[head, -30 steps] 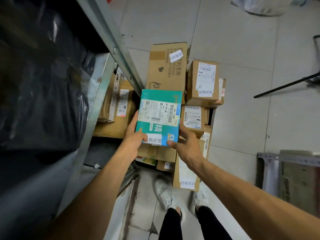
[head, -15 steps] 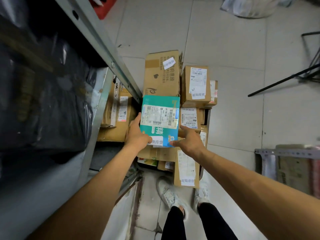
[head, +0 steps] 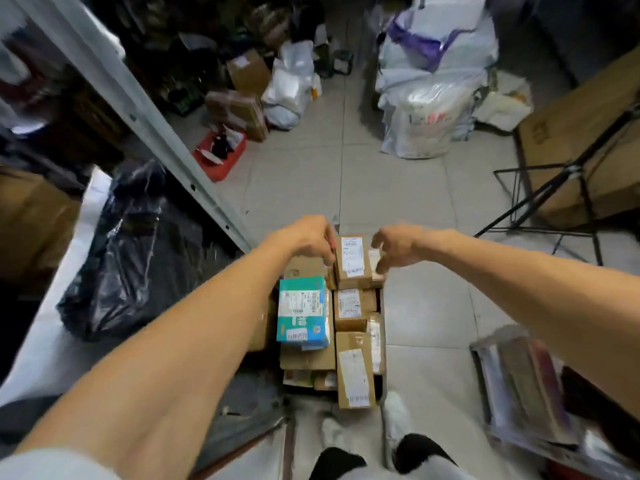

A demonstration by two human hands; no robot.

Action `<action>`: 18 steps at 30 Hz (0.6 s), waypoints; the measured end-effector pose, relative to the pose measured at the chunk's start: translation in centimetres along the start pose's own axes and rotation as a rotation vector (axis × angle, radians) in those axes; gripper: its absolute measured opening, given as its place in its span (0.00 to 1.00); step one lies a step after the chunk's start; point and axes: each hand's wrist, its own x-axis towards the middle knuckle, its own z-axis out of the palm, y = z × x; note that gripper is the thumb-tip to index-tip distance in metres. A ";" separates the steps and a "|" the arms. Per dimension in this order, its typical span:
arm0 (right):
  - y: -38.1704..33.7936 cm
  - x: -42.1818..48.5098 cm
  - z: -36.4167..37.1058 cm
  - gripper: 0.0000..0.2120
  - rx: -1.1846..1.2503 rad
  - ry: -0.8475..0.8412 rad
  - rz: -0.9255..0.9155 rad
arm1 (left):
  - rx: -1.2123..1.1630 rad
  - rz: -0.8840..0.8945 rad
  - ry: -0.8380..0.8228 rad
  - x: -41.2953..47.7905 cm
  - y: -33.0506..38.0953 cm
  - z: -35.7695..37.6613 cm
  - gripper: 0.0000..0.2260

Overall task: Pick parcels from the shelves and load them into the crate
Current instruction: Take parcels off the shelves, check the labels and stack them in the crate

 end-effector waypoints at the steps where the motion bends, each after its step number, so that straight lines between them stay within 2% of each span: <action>1: 0.1 -1.9 -2.2 0.31 -0.020 0.034 -0.003 | 0.032 0.032 0.021 -1.0 1.8 -2.0 0.13; 5: 0.7 -8.8 -8.9 0.31 -0.084 0.200 0.019 | 0.124 0.171 0.162 -4.1 8.2 -8.4 0.12; 9: 2.0 -14.8 -11.7 0.26 -0.096 0.314 0.103 | 0.183 0.314 0.200 -5.7 13.6 -10.7 0.11; 14: 4.5 -22.1 -9.7 0.30 0.026 0.416 0.248 | 0.294 0.479 0.086 -6.1 19.6 -7.6 0.12; 18: 7.2 -28.8 -3.8 0.27 0.162 0.436 0.424 | 0.469 0.635 -0.053 -7.3 25.1 -1.8 0.13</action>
